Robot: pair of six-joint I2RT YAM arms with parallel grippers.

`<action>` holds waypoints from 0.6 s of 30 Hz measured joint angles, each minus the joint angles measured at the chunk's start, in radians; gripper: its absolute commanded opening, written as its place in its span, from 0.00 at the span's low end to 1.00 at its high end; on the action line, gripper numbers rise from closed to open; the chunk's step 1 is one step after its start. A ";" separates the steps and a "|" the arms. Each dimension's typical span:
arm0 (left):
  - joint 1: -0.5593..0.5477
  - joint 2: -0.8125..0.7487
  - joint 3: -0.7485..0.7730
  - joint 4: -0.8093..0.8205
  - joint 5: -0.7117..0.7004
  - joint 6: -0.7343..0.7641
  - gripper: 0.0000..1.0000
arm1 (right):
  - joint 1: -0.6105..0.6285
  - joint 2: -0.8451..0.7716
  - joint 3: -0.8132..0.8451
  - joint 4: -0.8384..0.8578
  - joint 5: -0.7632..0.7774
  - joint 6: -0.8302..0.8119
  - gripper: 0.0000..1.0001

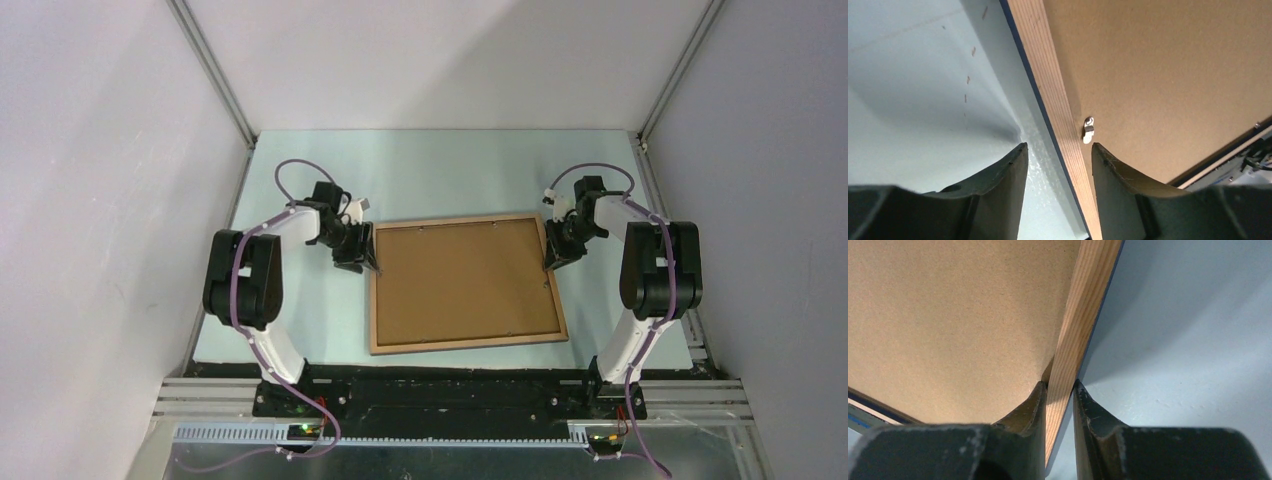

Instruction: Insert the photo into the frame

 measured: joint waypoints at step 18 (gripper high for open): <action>-0.127 0.001 0.025 0.000 -0.124 0.017 0.55 | -0.048 0.010 0.000 0.005 -0.065 -0.002 0.10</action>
